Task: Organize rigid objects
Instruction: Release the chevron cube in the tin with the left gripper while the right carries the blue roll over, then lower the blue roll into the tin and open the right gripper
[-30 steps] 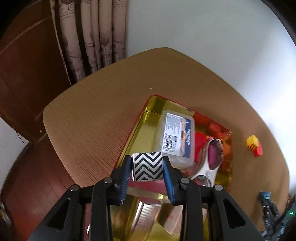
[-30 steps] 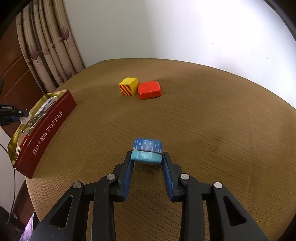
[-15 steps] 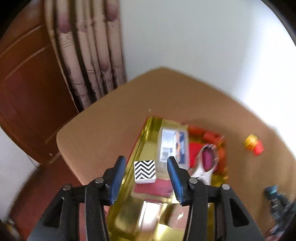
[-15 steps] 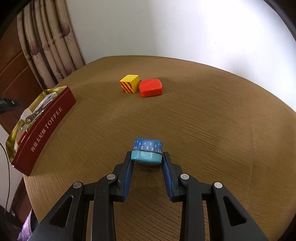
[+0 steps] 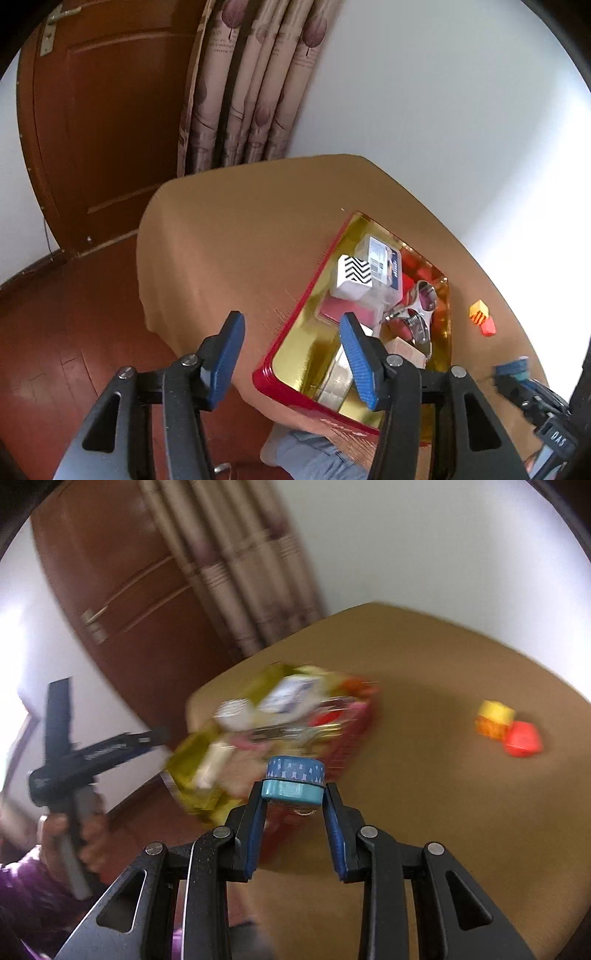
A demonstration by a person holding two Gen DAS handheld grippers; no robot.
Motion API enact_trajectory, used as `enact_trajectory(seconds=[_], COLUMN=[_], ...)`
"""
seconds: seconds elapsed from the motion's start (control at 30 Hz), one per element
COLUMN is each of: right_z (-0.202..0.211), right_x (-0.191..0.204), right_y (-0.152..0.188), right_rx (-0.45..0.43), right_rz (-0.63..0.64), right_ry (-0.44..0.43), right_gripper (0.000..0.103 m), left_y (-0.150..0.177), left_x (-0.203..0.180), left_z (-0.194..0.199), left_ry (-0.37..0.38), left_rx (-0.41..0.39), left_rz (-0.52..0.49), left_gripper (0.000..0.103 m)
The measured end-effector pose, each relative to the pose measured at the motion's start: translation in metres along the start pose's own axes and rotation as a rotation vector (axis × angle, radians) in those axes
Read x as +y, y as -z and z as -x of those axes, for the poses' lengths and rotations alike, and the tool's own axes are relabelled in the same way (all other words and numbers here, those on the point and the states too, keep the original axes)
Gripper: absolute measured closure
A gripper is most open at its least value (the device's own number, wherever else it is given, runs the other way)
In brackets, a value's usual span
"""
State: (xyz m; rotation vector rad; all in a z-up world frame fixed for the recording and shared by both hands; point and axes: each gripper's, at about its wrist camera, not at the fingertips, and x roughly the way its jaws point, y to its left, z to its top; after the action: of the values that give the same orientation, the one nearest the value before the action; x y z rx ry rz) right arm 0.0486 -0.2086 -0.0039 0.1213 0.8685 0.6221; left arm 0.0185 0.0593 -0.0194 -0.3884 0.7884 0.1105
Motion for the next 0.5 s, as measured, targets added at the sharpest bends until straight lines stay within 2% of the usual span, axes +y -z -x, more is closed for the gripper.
enact_trajectory(seconds=[0.1, 0.27, 0.5], right_z=[-0.026, -0.054, -0.067], right_x=[0.028, 0.047, 0.052], right_y=[-0.004, -0.001, 0.005], right_rx=[0.069, 0.131, 0.16], right_rz=[0.089, 0.138, 0.146], right_ry=[0.013, 0.048, 0.074], right_gripper=[0.074, 0.074, 0.072], left_y=[0.003, 0.007, 0.007], left_x=[-0.002, -0.008, -0.002], left_z=[0.003, 0.002, -0.005], left_ry=[0.023, 0.046, 0.086], left_rx=[-0.013, 0.006, 0.05], left_rz=[-0.026, -0.07, -0.022], left_gripper=[0.048, 0.048, 0.048])
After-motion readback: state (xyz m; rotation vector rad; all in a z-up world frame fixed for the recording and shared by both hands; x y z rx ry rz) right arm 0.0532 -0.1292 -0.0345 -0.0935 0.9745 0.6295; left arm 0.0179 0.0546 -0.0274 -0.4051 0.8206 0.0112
